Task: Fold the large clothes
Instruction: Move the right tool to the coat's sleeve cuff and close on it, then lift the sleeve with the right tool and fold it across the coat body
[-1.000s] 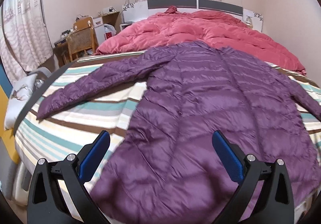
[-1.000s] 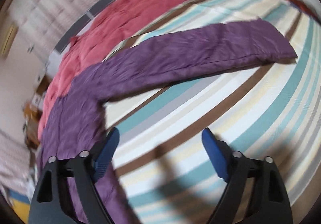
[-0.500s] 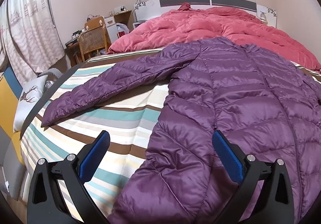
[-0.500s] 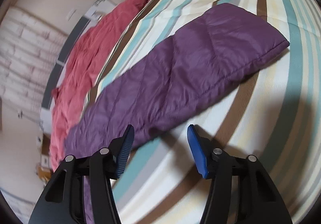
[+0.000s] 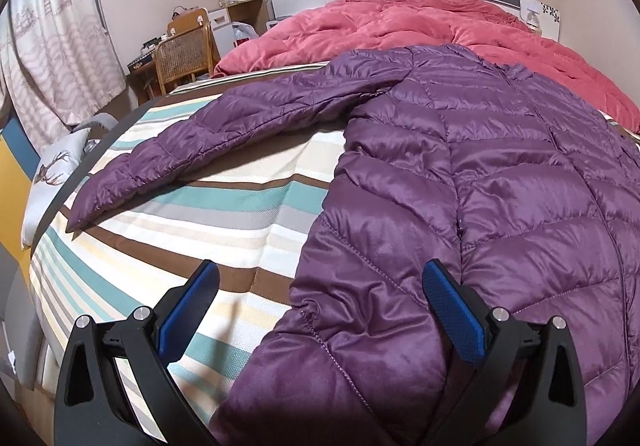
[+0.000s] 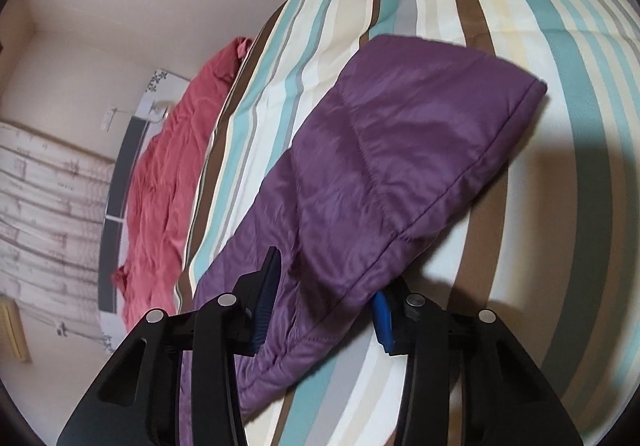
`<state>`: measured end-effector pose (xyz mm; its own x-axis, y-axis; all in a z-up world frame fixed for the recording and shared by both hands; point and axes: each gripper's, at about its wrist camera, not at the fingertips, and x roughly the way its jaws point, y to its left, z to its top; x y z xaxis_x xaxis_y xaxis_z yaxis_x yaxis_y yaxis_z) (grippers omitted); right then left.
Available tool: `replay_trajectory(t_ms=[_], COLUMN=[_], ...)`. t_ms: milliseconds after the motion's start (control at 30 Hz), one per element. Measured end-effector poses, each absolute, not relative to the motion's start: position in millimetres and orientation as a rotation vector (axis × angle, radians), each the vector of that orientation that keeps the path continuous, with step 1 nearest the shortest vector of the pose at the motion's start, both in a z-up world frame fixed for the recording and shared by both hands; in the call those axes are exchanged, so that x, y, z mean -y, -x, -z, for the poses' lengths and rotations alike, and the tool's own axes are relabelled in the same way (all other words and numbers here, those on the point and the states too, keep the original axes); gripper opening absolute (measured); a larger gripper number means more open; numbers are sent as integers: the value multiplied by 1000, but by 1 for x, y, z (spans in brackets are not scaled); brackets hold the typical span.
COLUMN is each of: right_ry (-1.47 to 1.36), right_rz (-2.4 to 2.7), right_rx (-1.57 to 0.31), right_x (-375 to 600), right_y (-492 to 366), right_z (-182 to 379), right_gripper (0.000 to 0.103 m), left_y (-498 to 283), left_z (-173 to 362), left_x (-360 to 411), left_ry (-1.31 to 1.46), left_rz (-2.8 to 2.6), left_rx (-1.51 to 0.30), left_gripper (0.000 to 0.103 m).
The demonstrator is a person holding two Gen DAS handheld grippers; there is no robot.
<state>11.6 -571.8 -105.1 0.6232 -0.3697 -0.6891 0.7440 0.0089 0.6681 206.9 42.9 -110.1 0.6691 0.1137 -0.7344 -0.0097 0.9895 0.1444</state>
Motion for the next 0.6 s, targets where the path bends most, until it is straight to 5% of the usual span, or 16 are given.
replay_trajectory(t_ms=[33, 200, 600], right_ry=[-1282, -1161, -474], right_rz=[909, 925, 844], right_rx=[-375, -436, -574], right_x=[573, 576, 520], right_y=[-13, -24, -127], right_z=[106, 102, 29], right_gripper=[22, 12, 11], left_y=[-209, -216, -213], left_z=[109, 115, 129], left_x=[-44, -47, -47], left_ry=[-131, -138, -119], left_rz=[-75, -100, -109], left_rx=[-842, -852, -858], left_gripper=[101, 101, 101])
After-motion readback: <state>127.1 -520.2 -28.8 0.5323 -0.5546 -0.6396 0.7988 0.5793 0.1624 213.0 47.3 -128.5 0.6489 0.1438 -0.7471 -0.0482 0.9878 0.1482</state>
